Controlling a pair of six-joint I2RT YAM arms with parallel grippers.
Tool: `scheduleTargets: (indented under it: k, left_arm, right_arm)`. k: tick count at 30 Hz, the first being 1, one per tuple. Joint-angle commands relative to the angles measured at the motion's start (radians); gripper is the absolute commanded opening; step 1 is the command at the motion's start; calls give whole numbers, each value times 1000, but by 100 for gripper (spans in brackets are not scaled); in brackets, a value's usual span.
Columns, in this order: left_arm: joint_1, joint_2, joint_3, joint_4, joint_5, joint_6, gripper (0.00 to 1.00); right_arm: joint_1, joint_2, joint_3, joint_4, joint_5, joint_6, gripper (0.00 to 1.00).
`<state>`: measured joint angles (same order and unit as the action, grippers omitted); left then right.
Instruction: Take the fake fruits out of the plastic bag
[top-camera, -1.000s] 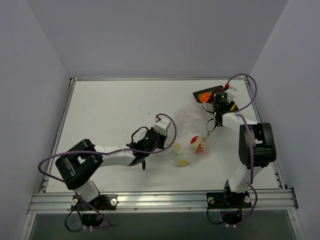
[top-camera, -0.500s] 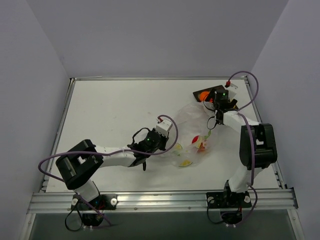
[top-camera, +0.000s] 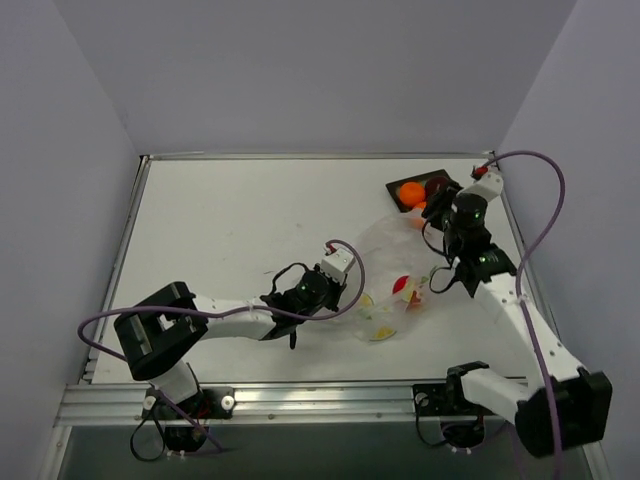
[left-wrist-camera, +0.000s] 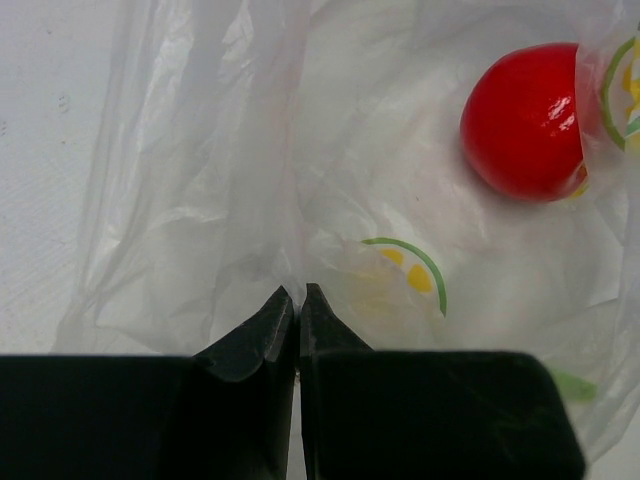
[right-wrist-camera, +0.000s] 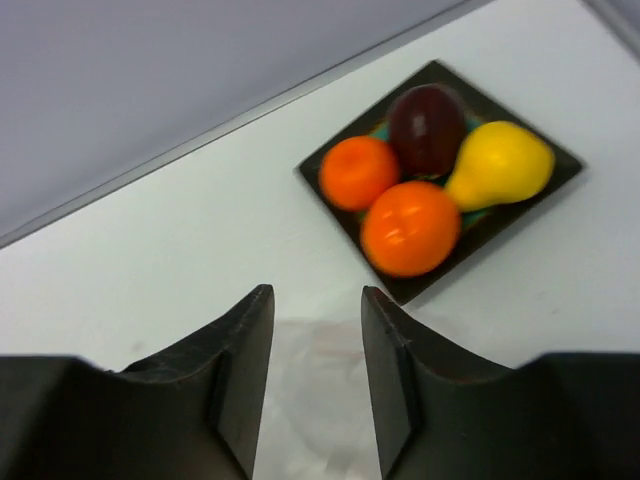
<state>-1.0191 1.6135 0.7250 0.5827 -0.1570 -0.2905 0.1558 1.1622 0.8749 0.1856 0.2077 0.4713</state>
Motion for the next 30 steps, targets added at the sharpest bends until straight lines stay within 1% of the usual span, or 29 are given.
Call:
scheduleTargets:
  k: [1, 2, 3, 4, 5, 6, 7, 9, 10, 14, 15, 16, 18, 19, 20, 21, 25, 27, 30]
  left_arm:
    - [-18, -44, 57, 32, -4, 13, 2]
    - [-19, -44, 59, 31, -6, 13, 2]
    - [-22, -47, 60, 29, -9, 13, 2]
    - [-24, -49, 60, 26, -12, 10, 2]
    - [-24, -52, 59, 28, -15, 10, 2]
    - [-26, -58, 57, 26, -18, 8, 2]
    - [-26, -60, 57, 23, -21, 5, 2]
    - [-26, -69, 54, 23, -22, 2, 2]
    - [-26, -70, 53, 26, -22, -1, 2]
    - [-29, -78, 50, 26, -27, -4, 2]
    - [-30, -82, 48, 28, -29, -3, 2]
    - [-32, -86, 48, 25, -35, -2, 2]
    - [-32, -90, 48, 20, -36, -2, 2]
    - [-33, -92, 48, 19, -39, -2, 2]
    - [-35, -95, 47, 20, -42, -2, 2]
    - [-35, -99, 47, 19, -47, -1, 2]
    - [-35, -119, 42, 13, -62, -6, 2]
    - [-35, -133, 40, 14, -65, -12, 2]
    - [-35, -147, 34, 16, -62, -16, 2]
  right_arm:
    - [170, -190, -34, -133, 24, 3, 34]
    - [218, -222, -42, -177, 35, 16, 28]
    - [317, -248, -51, -201, 44, 36, 26]
    - [370, -287, -63, -231, 58, 80, 25]
    - [425, -298, -94, -268, 102, 105, 22]
    - [482, -306, -112, -281, 125, 130, 22]
    - [579, -300, -129, -294, 142, 154, 22]
    - [657, -273, -175, -308, 204, 207, 22]
    - [697, -227, -189, -307, 229, 220, 22]
    - [694, -119, -206, -333, 321, 277, 24]
    - [689, -105, -208, -347, 397, 306, 24]
    - [683, -84, -206, -365, 432, 323, 24]
    - [641, -58, -223, -393, 472, 351, 24]
    - [614, -52, -229, -394, 449, 355, 24]
    - [557, -47, -237, -396, 426, 359, 24]
    - [536, -48, -260, -394, 414, 368, 24]
    - [502, -97, -316, -443, 473, 449, 26]
    - [487, -131, -327, -449, 490, 463, 27]
    - [455, -105, -324, -449, 498, 461, 29]
